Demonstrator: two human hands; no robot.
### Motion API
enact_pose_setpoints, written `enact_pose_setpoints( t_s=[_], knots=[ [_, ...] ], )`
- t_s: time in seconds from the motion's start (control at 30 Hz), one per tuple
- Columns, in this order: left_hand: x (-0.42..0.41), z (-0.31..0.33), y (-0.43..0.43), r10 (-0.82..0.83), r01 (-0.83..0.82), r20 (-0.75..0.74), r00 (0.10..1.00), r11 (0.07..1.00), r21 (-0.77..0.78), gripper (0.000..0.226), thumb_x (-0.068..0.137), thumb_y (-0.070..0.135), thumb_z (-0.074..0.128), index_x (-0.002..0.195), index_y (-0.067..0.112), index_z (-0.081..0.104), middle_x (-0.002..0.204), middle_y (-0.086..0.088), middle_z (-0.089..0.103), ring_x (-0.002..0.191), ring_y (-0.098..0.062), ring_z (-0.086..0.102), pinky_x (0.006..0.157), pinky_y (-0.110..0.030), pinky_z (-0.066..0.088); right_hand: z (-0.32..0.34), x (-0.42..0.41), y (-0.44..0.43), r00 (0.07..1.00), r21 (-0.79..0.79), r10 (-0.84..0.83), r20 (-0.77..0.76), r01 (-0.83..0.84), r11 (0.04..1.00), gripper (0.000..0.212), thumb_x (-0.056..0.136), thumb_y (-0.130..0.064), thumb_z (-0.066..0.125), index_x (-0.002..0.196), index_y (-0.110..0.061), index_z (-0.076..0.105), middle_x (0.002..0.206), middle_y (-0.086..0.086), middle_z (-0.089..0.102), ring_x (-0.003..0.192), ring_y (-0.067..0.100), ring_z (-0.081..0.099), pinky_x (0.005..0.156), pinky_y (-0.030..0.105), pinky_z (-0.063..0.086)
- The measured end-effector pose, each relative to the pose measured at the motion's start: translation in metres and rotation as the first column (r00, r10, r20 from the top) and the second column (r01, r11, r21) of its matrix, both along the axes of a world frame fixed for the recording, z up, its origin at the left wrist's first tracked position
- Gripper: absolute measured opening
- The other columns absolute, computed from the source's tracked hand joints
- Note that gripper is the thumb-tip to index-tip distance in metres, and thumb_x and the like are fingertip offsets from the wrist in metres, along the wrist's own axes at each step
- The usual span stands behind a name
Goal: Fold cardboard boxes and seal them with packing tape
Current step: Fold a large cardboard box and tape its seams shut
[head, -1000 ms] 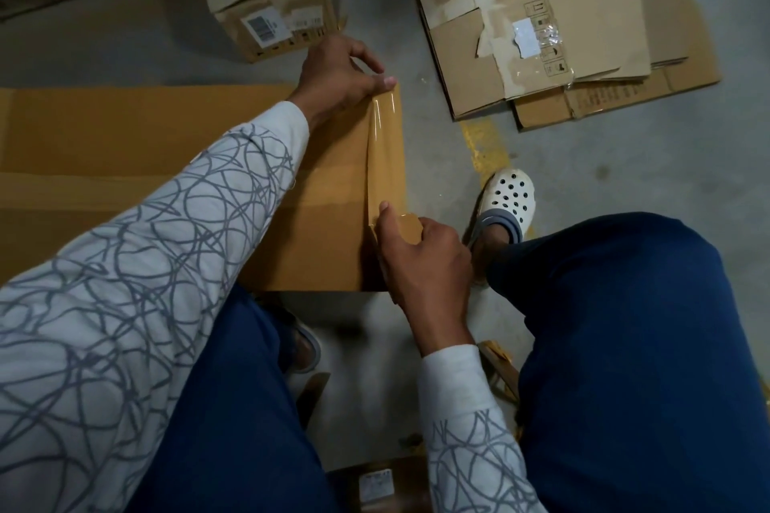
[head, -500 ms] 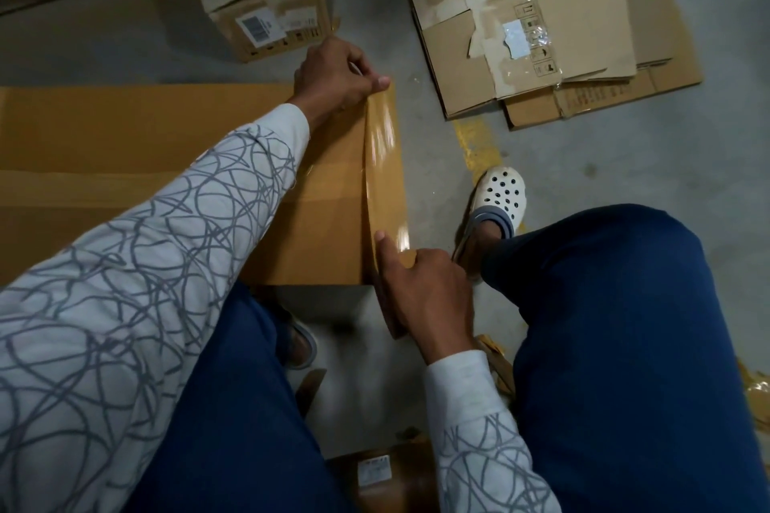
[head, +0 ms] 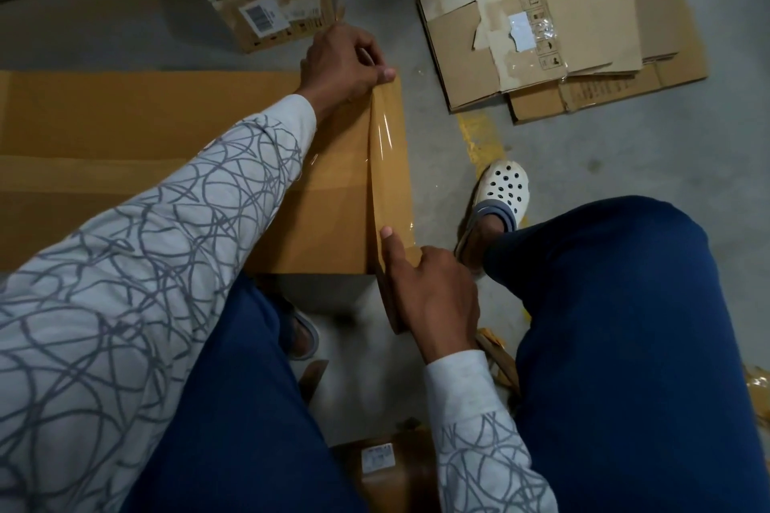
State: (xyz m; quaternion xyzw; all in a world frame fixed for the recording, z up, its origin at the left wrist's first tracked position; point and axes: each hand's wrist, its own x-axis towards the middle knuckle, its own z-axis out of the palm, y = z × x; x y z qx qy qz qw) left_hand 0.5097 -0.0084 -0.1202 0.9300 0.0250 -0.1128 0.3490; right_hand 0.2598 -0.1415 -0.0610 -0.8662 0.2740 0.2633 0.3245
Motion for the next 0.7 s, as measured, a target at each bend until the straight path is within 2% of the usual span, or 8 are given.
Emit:
enact_pose_setpoints(
  t_s=[0.13, 0.3, 0.4, 0.5, 0.6, 0.7],
  knots=[
    [-0.004, -0.001, -0.009, -0.029, 0.025, 0.102, 0.994, 0.999, 0.042, 0.013, 0.087, 0.031, 0.078, 0.095, 0.025, 0.069, 0.099, 0.008, 0.066, 0.097, -0.010, 0.062, 0.085, -0.027, 0.053, -0.001, 0.003, -0.001, 0.999, 0.023, 0.013, 0.033, -0.014, 1.000, 0.066, 0.093, -0.077, 0.034, 0.080, -0.020, 0.064, 0.087, 0.004, 0.067, 0.082, 0.027, 0.063, 0.068, 0.035, 0.047],
    [0.004, 0.006, -0.004, -0.006, 0.004, 0.164, 0.987, 1.000, 0.009, 0.011, 0.096, 0.027, 0.067, 0.103, 0.021, 0.063, 0.103, 0.008, 0.063, 0.098, -0.008, 0.060, 0.085, -0.027, 0.050, 0.003, 0.013, -0.004, 0.994, 0.046, -0.030, 0.110, 0.025, 0.999, 0.069, 0.090, -0.081, 0.031, 0.080, -0.022, 0.065, 0.082, 0.001, 0.068, 0.079, 0.024, 0.065, 0.073, 0.040, 0.056],
    [0.011, 0.009, -0.005, -0.021, 0.010, 0.214, 0.976, 0.998, 0.055, 0.018, 0.097, 0.031, 0.064, 0.108, 0.018, 0.061, 0.106, 0.004, 0.065, 0.100, -0.011, 0.059, 0.080, -0.025, 0.041, 0.005, 0.018, -0.004, 0.989, 0.054, -0.043, 0.139, 0.036, 0.998, 0.070, 0.089, -0.081, 0.030, 0.084, -0.021, 0.066, 0.084, 0.001, 0.068, 0.079, 0.023, 0.065, 0.070, 0.038, 0.055],
    [0.015, 0.000, -0.008, -0.043, 0.023, 0.194, 0.980, 0.994, 0.104, 0.018, 0.096, 0.033, 0.065, 0.107, 0.019, 0.062, 0.103, 0.006, 0.060, 0.097, -0.008, 0.052, 0.076, -0.022, 0.034, 0.004, 0.019, -0.002, 0.988, 0.077, -0.054, 0.147, 0.043, 0.996, 0.066, 0.090, -0.080, 0.031, 0.090, -0.023, 0.065, 0.087, 0.000, 0.069, 0.081, 0.023, 0.066, 0.074, 0.040, 0.056],
    [0.019, -0.011, -0.007, -0.045, 0.026, 0.143, 0.989, 0.991, 0.129, 0.018, 0.091, 0.032, 0.072, 0.101, 0.021, 0.064, 0.104, 0.006, 0.062, 0.098, -0.010, 0.054, 0.080, -0.027, 0.043, 0.004, 0.016, 0.001, 0.987, 0.114, -0.064, 0.149, 0.047, 0.992, 0.057, 0.095, -0.073, 0.038, 0.097, -0.023, 0.065, 0.094, 0.000, 0.070, 0.088, 0.024, 0.066, 0.078, 0.041, 0.056],
    [0.023, -0.015, -0.006, -0.031, 0.022, 0.075, 0.997, 0.993, 0.118, 0.024, 0.080, 0.031, 0.084, 0.094, 0.020, 0.068, 0.093, 0.009, 0.065, 0.093, -0.010, 0.063, 0.084, -0.032, 0.055, 0.000, 0.014, 0.004, 0.983, 0.153, -0.099, 0.157, 0.075, 0.985, 0.062, 0.092, -0.076, 0.036, 0.097, -0.022, 0.066, 0.095, 0.001, 0.071, 0.088, 0.026, 0.066, 0.079, 0.046, 0.056]
  ],
)
